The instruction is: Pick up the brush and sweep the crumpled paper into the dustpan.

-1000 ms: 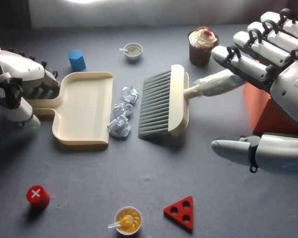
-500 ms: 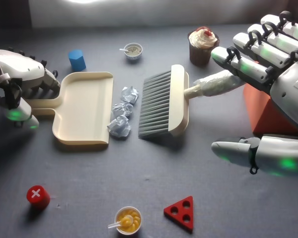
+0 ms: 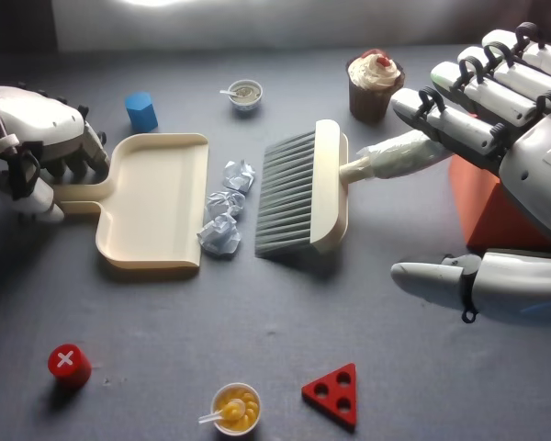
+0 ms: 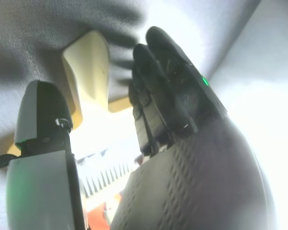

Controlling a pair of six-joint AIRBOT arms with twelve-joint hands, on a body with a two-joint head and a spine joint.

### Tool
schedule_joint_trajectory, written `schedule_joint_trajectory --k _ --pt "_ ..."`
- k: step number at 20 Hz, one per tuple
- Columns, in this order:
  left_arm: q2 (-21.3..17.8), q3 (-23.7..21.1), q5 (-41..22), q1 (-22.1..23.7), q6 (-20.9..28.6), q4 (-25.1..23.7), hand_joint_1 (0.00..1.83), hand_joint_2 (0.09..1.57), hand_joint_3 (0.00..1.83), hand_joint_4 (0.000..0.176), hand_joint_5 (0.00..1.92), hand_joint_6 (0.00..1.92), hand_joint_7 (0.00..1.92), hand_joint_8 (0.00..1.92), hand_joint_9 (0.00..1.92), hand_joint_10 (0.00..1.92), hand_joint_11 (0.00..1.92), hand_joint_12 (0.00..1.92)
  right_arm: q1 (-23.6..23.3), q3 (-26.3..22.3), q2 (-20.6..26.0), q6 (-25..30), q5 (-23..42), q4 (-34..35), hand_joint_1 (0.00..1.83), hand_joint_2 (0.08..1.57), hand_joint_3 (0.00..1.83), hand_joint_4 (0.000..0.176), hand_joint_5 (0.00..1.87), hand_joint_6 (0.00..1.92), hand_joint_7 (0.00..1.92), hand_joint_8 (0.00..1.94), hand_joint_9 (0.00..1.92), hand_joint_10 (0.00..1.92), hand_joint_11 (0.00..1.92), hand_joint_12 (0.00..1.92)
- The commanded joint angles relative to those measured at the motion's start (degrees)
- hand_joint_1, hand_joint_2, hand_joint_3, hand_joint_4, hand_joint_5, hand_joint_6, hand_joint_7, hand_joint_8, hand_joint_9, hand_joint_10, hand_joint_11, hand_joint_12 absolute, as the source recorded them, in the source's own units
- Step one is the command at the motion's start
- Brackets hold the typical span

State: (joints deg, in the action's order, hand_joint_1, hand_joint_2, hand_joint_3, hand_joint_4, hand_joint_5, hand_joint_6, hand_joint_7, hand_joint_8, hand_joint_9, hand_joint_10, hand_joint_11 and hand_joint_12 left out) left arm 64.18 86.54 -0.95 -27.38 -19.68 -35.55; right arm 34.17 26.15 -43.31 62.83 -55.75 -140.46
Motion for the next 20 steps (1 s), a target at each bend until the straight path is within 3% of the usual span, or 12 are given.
schedule_joint_trajectory --k 1,2,3,5,7,15,20 --pt "0.1 0.3 -0.2 -0.3 -0.4 -0.4 1.36 1.07 0.01 0.000 0.92 1.00 1.19 0.46 1.00 0.87 0.76 0.63 -0.4 -0.2 0.2 0.0 -5.6 -3.8 0.00 0.96 0.00 0.000 0.11 0.00 0.14 0.00 0.15 0.00 0.13 0.01" --pt "0.1 0.3 -0.2 -0.3 -0.4 -0.4 1.36 1.07 0.01 0.000 0.92 1.00 1.19 0.46 1.00 0.87 0.76 0.63 -0.4 -0.3 0.2 0.0 -5.6 -3.8 0.00 0.96 0.00 0.000 0.11 0.00 0.14 0.00 0.15 0.00 0.13 0.01" --pt "0.1 0.3 -0.3 -0.3 -0.4 -0.4 1.38 1.10 0.00 0.000 0.91 1.07 1.10 0.65 0.96 1.11 0.75 0.76 -0.4 -0.3 0.2 0.0 -5.6 -3.8 0.00 0.96 0.00 0.000 0.11 0.00 0.14 0.00 0.15 0.00 0.13 0.01" --pt "0.1 0.2 -0.4 -0.3 -0.5 -0.4 1.38 1.09 0.00 0.000 1.01 0.84 1.07 0.76 0.95 1.20 0.69 1.02 -0.4 -0.3 0.2 0.0 -5.6 -3.8 0.00 0.97 0.00 0.000 0.11 0.00 0.15 0.00 0.15 0.00 0.14 0.01" --pt "0.1 0.1 -0.4 -0.3 -0.6 -0.4 1.39 1.08 0.00 0.000 1.06 0.69 1.07 0.78 0.96 1.20 0.71 1.11 -0.4 -0.3 0.2 0.0 -5.6 -3.8 0.00 0.97 0.00 0.000 0.12 0.00 0.15 0.01 0.15 0.00 0.14 0.01" --pt "0.5 0.5 -0.4 0.2 -1.9 -0.4 1.39 1.06 0.00 0.000 1.03 0.74 1.12 0.72 1.03 1.08 0.80 1.00 -0.4 -0.3 0.2 0.0 -5.6 -3.9 0.00 0.97 0.00 0.000 0.12 0.00 0.16 0.00 0.16 0.00 0.14 0.01" --pt "1.2 1.6 -0.5 1.8 -2.9 -0.4 1.39 1.06 0.00 0.000 1.06 0.72 1.14 0.66 1.02 1.11 0.78 1.06 -0.3 -0.3 0.2 0.0 -5.6 -4.0 0.00 0.97 0.00 0.000 0.11 0.00 0.14 0.00 0.14 0.00 0.12 0.00"
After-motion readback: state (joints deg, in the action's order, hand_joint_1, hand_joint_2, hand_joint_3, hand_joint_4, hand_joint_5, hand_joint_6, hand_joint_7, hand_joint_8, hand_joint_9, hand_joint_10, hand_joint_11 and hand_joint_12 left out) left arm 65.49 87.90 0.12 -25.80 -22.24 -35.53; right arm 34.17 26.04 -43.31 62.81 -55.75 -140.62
